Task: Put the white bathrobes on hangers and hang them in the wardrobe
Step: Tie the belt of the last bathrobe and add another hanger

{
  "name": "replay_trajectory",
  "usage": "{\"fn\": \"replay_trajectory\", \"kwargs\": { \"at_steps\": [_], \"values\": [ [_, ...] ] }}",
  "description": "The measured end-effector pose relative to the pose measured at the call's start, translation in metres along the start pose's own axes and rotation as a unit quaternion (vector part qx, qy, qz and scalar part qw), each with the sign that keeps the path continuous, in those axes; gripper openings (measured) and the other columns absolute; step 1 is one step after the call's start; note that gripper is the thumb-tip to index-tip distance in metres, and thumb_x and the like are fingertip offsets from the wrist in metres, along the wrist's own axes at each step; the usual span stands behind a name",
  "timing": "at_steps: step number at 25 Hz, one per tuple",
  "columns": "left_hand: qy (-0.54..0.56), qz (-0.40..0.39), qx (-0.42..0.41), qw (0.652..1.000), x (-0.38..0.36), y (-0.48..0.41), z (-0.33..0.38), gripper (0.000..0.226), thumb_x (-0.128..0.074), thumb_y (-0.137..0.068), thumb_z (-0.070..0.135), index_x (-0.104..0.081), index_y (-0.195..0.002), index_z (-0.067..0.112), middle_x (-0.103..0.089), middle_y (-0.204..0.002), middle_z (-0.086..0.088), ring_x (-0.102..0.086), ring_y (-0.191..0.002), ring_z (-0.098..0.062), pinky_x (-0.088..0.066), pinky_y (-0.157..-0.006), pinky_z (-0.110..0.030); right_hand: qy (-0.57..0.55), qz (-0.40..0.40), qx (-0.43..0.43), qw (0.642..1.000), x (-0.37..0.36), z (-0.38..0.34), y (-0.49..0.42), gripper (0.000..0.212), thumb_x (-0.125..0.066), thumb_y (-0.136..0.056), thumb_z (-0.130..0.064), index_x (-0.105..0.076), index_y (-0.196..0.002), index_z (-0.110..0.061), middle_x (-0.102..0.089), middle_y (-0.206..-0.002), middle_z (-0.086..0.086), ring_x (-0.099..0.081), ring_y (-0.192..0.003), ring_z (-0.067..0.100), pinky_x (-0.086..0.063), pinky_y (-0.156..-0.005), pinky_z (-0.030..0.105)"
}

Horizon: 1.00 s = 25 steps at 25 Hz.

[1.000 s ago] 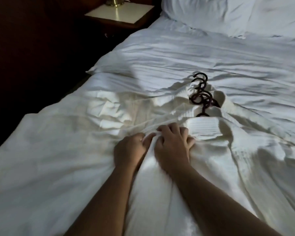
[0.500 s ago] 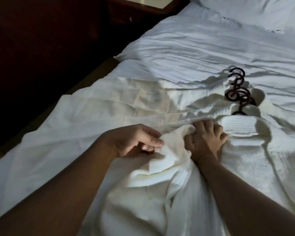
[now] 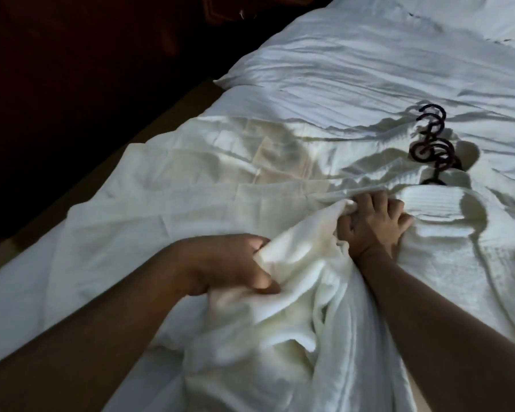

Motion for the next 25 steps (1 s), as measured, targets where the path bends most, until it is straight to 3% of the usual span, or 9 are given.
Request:
{"fn": "replay_trajectory", "kwargs": {
  "at_steps": [2, 4, 7, 9, 14, 17, 20, 23, 25],
  "values": [
    [-0.225, 0.111, 0.043, 0.967, 0.054, 0.015, 0.004, 0.024, -0.081, -0.084, 0.037, -0.076, -0.104, 0.024, -0.078, -0.097, 0.003, -0.073, -0.084, -0.011, -0.059, -0.079, -0.029, 0.003, 0.006, 0.007, 1.000, 0.002, -0.001, 0.001, 0.044, -0.041, -0.073, -0.045, -0.059, -0.098, -0.013, -0.052, -0.109, 0.015, -0.042, -0.105, 0.037, -0.034, -0.092, 0.056],
    [-0.126, 0.210, 0.012, 0.970, 0.100, 0.028, 0.013, 0.031, -0.083, -0.081, 0.042, -0.078, -0.105, 0.023, -0.078, -0.094, 0.004, -0.075, -0.088, -0.015, -0.060, -0.086, -0.037, 0.002, 0.007, 0.006, 1.000, 0.002, -0.001, 0.001, 0.044, -0.041, -0.072, -0.044, -0.059, -0.098, -0.013, -0.052, -0.108, 0.015, -0.042, -0.105, 0.036, -0.034, -0.091, 0.055],
    [0.076, 0.085, -0.005, 0.993, 0.069, 0.034, -0.006, 0.041, -0.087, -0.075, 0.019, -0.073, -0.114, 0.014, -0.078, -0.108, -0.008, -0.074, -0.102, -0.026, -0.059, -0.094, -0.045, 0.004, 0.004, 0.008, 1.000, 0.001, 0.001, 0.001, 0.043, -0.042, -0.072, -0.044, -0.059, -0.097, -0.013, -0.051, -0.108, 0.015, -0.042, -0.105, 0.036, -0.034, -0.092, 0.055],
    [-0.021, 0.019, 0.053, 0.998, 0.048, 0.047, -0.035, 0.037, -0.084, -0.079, 0.008, -0.072, -0.113, 0.016, -0.078, -0.108, -0.006, -0.073, -0.104, -0.025, -0.057, -0.098, -0.047, 0.001, 0.009, 0.014, 1.000, 0.002, 0.000, 0.001, 0.043, -0.044, -0.072, -0.043, -0.059, -0.098, -0.013, -0.051, -0.108, 0.015, -0.041, -0.105, 0.036, -0.033, -0.092, 0.055],
    [0.067, 0.136, 0.039, 0.988, 0.131, 0.087, -0.038, 0.026, -0.088, -0.075, 0.013, -0.081, -0.099, 0.008, -0.078, -0.101, -0.016, -0.077, -0.090, -0.030, -0.064, -0.074, -0.036, -0.005, 0.011, 0.012, 1.000, 0.003, 0.000, 0.000, 0.043, -0.046, -0.073, -0.043, -0.059, -0.101, -0.013, -0.049, -0.108, 0.015, -0.039, -0.107, 0.036, -0.029, -0.095, 0.057],
    [0.204, 0.120, 0.028, 0.971, 0.112, 0.085, -0.050, 0.058, -0.096, -0.046, 0.026, -0.080, -0.097, 0.005, -0.075, -0.102, -0.024, -0.076, -0.084, -0.034, -0.062, -0.065, -0.035, -0.006, 0.017, 0.015, 1.000, 0.005, 0.000, 0.001, 0.045, -0.044, -0.071, -0.042, -0.059, -0.101, -0.012, -0.049, -0.107, 0.015, -0.040, -0.106, 0.037, -0.031, -0.096, 0.059],
    [0.018, 0.227, 0.089, 0.970, 0.136, 0.077, -0.084, 0.039, -0.094, -0.065, 0.032, -0.079, -0.096, 0.014, -0.077, -0.099, -0.013, -0.074, -0.087, -0.029, -0.056, -0.073, -0.033, 0.000, 0.010, 0.011, 1.000, 0.004, -0.002, 0.001, 0.044, -0.044, -0.073, -0.043, -0.059, -0.101, -0.012, -0.048, -0.108, 0.016, -0.040, -0.108, 0.038, -0.029, -0.098, 0.062],
    [-0.115, 0.581, 0.052, 0.804, 0.178, 0.128, -0.080, 0.016, -0.070, -0.091, 0.017, -0.070, -0.108, 0.019, -0.072, -0.110, -0.008, -0.066, -0.099, -0.026, -0.047, -0.082, -0.035, -0.005, 0.006, 0.010, 1.000, 0.004, -0.002, 0.001, 0.044, -0.044, -0.073, -0.042, -0.059, -0.102, -0.012, -0.048, -0.109, 0.016, -0.040, -0.110, 0.038, -0.029, -0.101, 0.065],
    [0.022, 0.640, 0.072, 0.765, 0.150, 0.150, -0.119, 0.031, -0.062, -0.096, 0.021, -0.060, -0.127, 0.018, -0.064, -0.120, -0.011, -0.059, -0.105, -0.031, -0.047, -0.084, -0.041, 0.003, 0.006, 0.008, 1.000, 0.004, -0.001, 0.002, 0.046, -0.042, -0.072, -0.043, -0.058, -0.101, -0.012, -0.047, -0.109, 0.016, -0.040, -0.109, 0.038, -0.030, -0.100, 0.065]
  ]
}}
Point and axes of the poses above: each hand's wrist, its own y-axis away from the middle knuckle, its own x-axis out of the back of the hand, z = x × y, the point moved 9 cm from there along -y, towards the middle knuckle
